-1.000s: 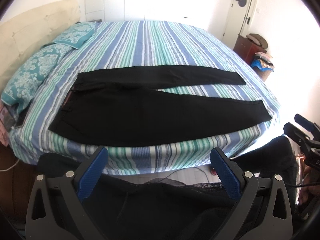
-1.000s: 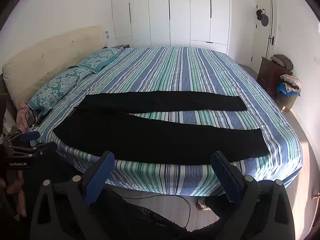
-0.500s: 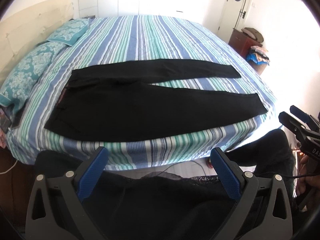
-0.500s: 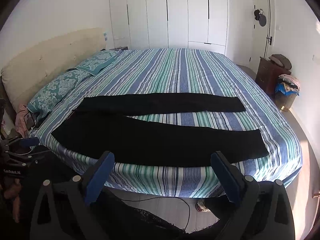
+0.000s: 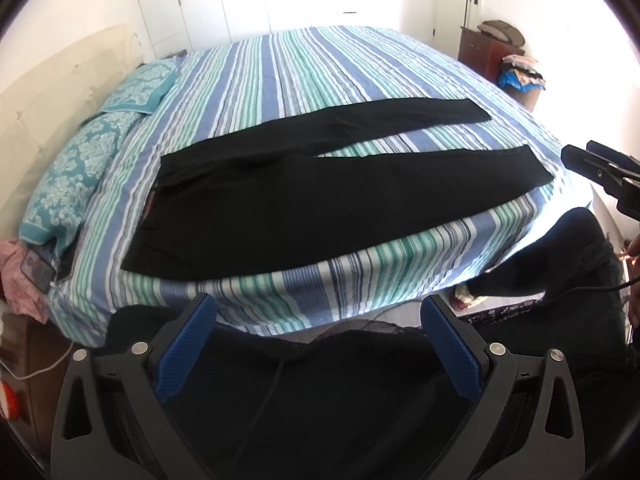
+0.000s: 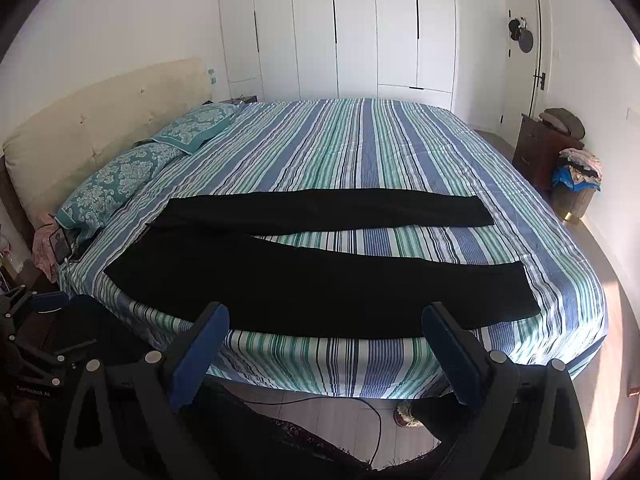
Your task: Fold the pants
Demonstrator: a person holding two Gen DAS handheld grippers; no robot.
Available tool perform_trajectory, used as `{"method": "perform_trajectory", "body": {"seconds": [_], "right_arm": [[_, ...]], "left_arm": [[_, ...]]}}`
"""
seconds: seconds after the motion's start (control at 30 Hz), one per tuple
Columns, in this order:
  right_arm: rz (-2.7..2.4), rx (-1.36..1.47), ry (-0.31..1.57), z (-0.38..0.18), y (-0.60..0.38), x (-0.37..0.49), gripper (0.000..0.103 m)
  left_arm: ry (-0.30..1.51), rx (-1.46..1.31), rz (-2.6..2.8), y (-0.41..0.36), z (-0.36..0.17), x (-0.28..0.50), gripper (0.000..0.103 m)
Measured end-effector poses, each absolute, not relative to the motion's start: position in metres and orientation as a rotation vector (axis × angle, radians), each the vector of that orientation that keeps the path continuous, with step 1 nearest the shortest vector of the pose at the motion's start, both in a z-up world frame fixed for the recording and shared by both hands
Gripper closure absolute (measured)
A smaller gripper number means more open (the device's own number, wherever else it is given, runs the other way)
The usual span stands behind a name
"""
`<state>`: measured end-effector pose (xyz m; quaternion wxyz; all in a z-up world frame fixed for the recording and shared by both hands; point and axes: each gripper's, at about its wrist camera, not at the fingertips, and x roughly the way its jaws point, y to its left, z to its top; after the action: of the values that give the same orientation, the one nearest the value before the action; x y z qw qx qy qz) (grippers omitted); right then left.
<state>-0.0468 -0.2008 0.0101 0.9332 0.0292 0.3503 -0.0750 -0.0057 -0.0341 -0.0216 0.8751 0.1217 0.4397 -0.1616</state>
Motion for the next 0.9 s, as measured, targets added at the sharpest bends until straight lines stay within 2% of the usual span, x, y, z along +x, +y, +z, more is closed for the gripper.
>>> {"method": "perform_trajectory", "body": {"seconds": [0.3, 0.57, 0.9], "right_arm": [[-0.151, 0.071, 0.706, 0.012, -0.204, -0.046, 0.006], [-0.148, 0.068, 0.706, 0.012, -0.203, -0.047, 0.006], [-0.141, 0.062, 0.717, 0.010, -0.201, -0.047, 0.006]], "left_arm": [[0.962, 0.304, -0.302, -0.026, -0.029, -0.013, 0.001], [0.878, 0.234, -0.299, -0.025, -0.008, -0.013, 0.001], [0.879, 0.234, -0.257, -0.021, -0.012, -0.006, 0.001]]}}
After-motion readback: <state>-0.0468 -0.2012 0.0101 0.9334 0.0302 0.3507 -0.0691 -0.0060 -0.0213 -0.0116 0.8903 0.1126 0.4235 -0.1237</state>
